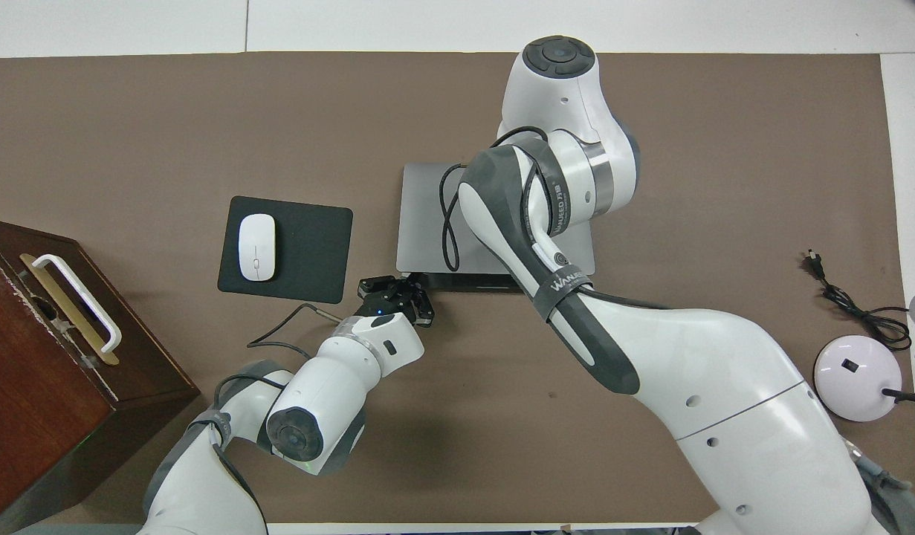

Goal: Close laptop with both arms
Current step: 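Press the lid flat shut with the right gripper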

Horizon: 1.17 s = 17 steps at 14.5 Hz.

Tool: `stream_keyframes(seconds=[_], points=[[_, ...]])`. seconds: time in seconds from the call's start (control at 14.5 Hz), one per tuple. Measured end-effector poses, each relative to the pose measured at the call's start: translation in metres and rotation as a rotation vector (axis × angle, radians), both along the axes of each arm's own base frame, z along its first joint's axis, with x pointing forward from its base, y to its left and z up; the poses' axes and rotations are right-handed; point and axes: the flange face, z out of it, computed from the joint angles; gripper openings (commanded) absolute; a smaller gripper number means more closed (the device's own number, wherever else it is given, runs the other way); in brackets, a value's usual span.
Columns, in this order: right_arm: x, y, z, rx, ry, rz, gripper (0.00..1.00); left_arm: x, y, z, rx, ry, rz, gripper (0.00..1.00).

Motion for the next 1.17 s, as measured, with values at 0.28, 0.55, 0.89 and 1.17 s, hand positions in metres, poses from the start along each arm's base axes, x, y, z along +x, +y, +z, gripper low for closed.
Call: stream_keyframes(seconds=[0.28,0.55,0.89,1.17], points=[[-0.001,0.002,-0.002,0.019,0.016,-0.008,0.00,0.000,0.000,0.000,0.000,0.000,0.000,0.00],[-0.002,0.002,-0.004,0.017,0.019,-0.015,0.00,0.000,0.000,0.000,0.000,-0.001,0.000,0.00],[-0.002,0.002,-0.011,0.015,0.030,-0.020,0.00,0.000,0.000,0.000,0.000,-0.001,0.000,0.00],[-0.002,0.002,-0.013,0.014,0.034,-0.024,0.00,0.000,0.000,0.000,0.000,-0.001,0.000,0.00]])
